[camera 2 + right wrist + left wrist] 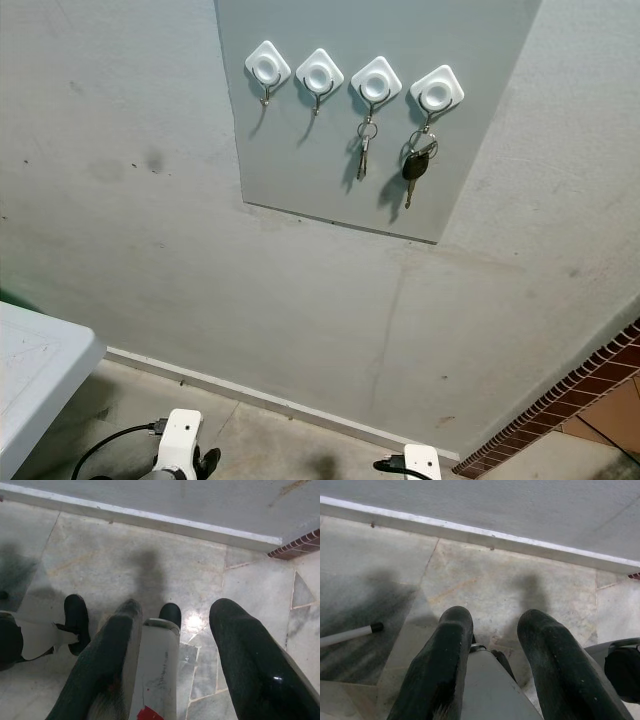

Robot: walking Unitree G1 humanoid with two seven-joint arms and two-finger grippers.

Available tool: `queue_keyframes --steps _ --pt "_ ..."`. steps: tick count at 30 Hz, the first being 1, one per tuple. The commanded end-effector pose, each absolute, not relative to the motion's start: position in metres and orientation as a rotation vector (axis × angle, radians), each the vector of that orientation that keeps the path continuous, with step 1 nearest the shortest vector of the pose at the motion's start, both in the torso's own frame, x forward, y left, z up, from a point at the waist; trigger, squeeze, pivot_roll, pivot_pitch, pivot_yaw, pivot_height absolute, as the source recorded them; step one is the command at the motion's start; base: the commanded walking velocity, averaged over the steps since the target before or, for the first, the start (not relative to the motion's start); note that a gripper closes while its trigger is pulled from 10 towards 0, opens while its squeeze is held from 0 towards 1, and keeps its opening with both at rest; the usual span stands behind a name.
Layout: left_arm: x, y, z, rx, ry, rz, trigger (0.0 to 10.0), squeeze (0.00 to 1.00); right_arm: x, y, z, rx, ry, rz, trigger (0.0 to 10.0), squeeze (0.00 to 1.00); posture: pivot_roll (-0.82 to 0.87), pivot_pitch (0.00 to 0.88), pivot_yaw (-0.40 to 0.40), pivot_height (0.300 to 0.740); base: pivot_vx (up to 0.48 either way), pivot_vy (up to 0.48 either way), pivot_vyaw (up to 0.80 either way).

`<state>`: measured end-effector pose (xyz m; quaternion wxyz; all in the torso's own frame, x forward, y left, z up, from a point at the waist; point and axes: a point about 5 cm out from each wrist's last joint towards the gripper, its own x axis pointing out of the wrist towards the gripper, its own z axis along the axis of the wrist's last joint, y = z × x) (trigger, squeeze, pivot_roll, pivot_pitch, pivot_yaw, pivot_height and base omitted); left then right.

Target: Hang keys on a hook

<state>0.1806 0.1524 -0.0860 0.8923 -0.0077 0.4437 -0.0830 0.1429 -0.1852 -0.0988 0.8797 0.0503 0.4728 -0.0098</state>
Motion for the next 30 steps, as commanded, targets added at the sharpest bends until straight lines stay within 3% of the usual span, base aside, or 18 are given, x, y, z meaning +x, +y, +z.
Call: queue_keyframes --steps 1,30 --pt "0.1803 0.1545 -0.0862 -0.005 0.930 -0.177 10.0 0.00 0.1441 -0.1854 -0.0983 0.116 0.982 -0.024 10.0 0.00 0.05 0.000 -0.005 0.736 0.000 0.000 0.00" --pt "0.1791 0.1528 -0.0869 -0.004 0.935 -0.185 10.0 0.00 0.1448 -0.1858 -0.0981 0.117 0.981 -0.025 10.0 0.00 0.06 0.000 -0.008 0.736 0.000 0.000 0.00"
